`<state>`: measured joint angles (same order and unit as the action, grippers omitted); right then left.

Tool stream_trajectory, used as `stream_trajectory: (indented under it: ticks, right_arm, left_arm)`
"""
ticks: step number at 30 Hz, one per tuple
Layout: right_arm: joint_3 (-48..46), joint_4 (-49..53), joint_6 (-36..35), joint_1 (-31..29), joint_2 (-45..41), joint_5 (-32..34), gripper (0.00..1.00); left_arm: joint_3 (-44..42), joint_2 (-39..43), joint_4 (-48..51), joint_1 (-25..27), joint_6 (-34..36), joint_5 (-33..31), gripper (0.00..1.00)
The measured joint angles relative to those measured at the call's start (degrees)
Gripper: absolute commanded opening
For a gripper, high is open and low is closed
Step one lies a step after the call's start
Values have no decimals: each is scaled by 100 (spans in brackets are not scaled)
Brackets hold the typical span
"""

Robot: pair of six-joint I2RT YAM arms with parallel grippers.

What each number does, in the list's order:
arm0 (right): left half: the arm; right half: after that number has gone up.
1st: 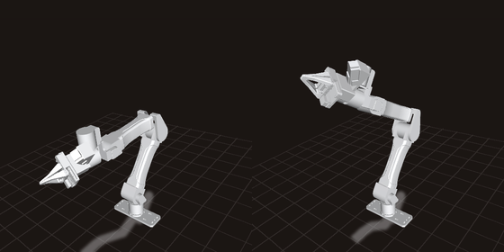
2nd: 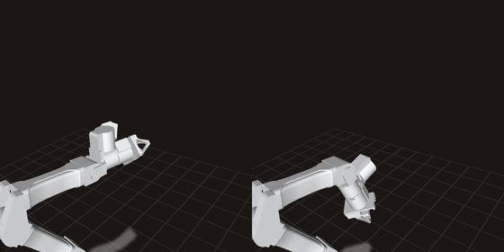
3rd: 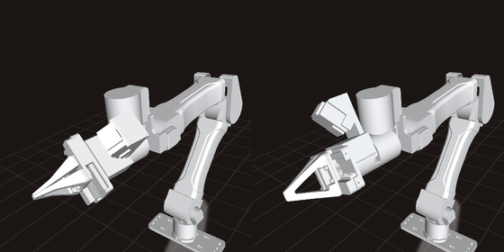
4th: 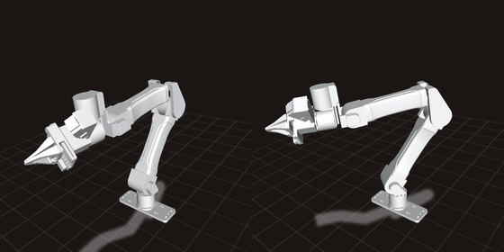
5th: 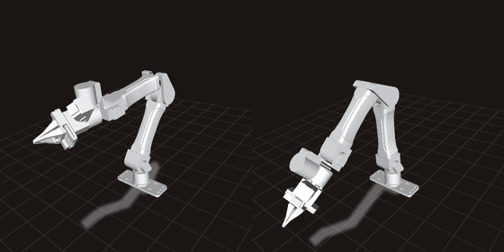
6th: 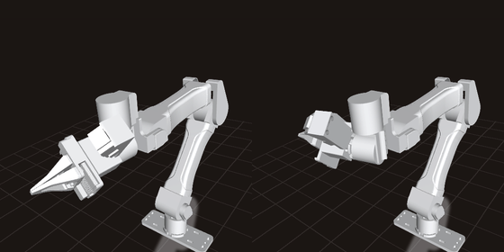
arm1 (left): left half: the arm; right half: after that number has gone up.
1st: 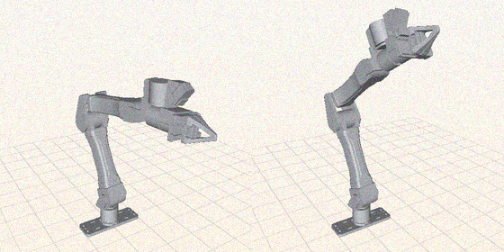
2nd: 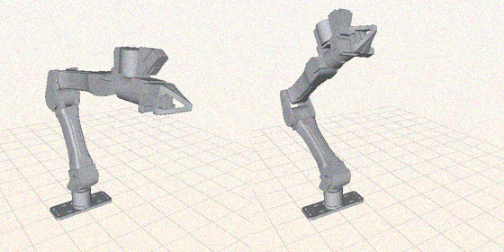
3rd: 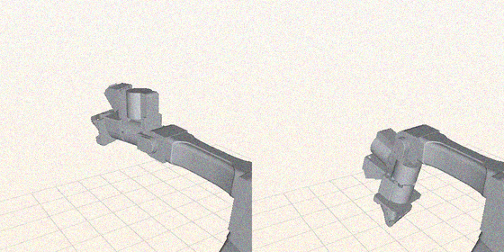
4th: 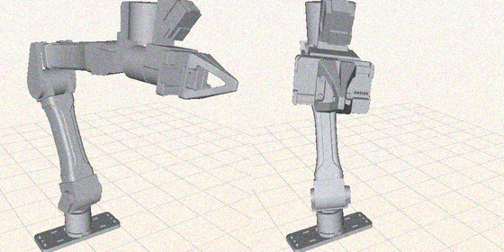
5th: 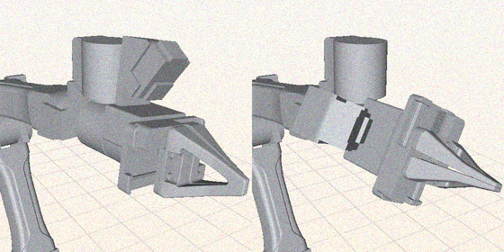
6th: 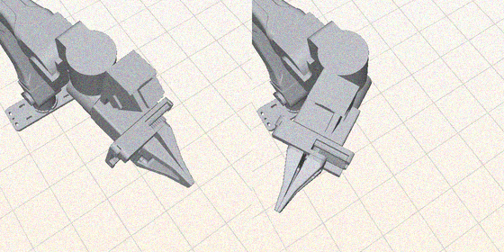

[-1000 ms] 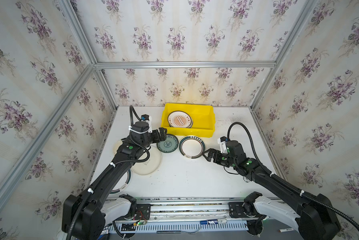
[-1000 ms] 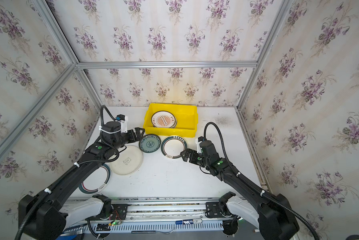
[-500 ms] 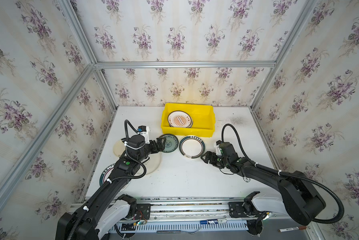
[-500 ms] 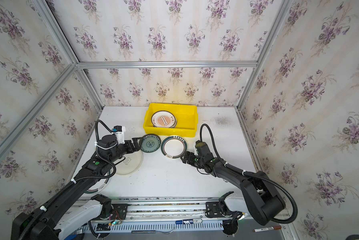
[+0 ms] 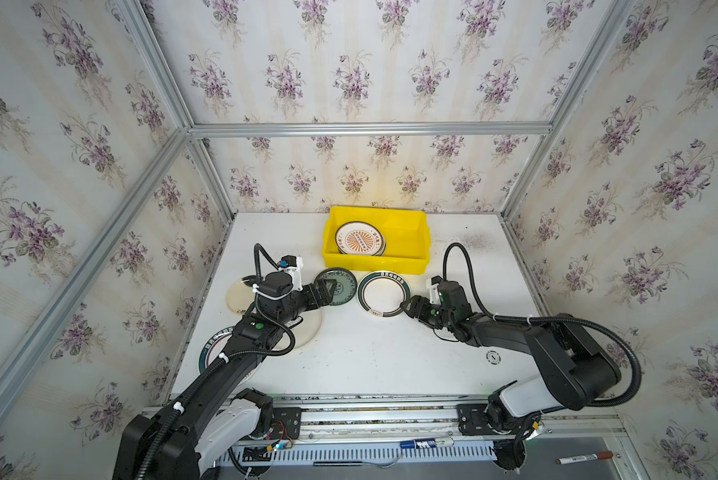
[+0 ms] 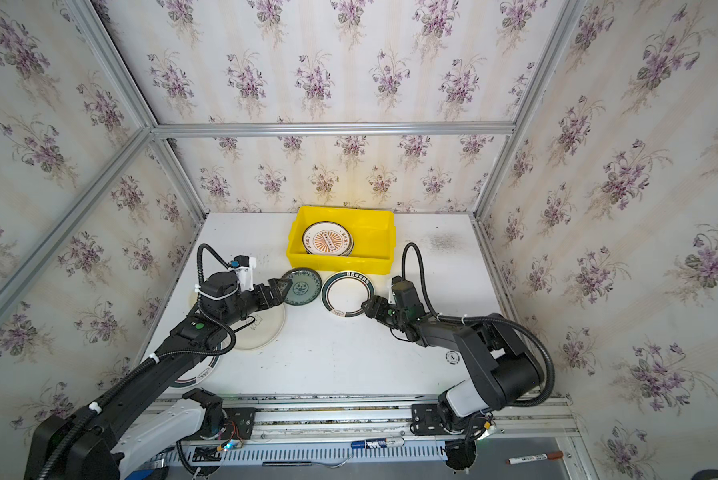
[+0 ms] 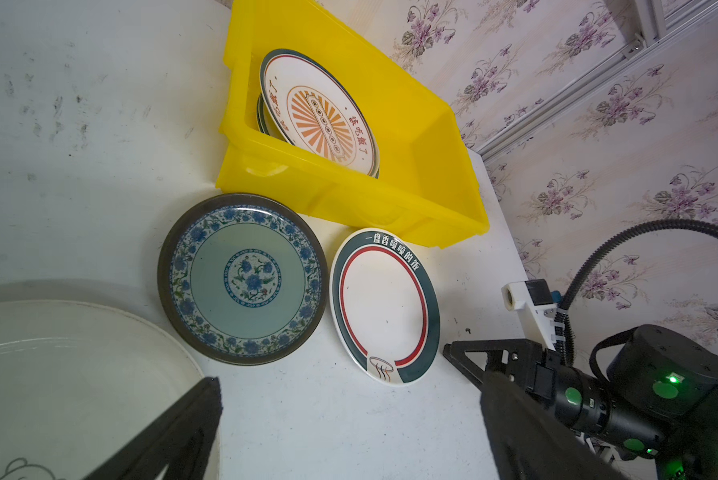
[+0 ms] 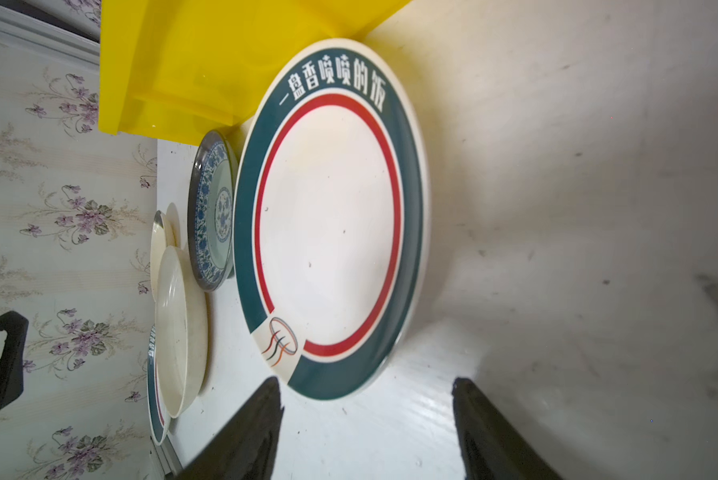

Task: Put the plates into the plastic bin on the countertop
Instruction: 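Lower the right gripper onto the green-rimmed white plate's edge and close it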

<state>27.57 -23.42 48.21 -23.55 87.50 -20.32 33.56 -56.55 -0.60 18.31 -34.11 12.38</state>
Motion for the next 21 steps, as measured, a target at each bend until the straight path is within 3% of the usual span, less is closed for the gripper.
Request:
stream_trajectory:
  ticks: [11,14,18,21]
  right_arm:
    - [9,-2046,741,118,1412,-656,27]
    - [-7,-2479,931,118,1685,-658,7]
    - [-181,-2922,1266,153,1786,-673,0]
    - [-374,-3093,1392,173,1705,-608,0]
  left_arm:
    - [42,-144,-42,0,-85,35,100]
    - [52,-155,-66,-2,-85,83,100]
    - [33,-155,-79,0,-83,186,100]
    - [9,-146,-85,0,-81,240,100]
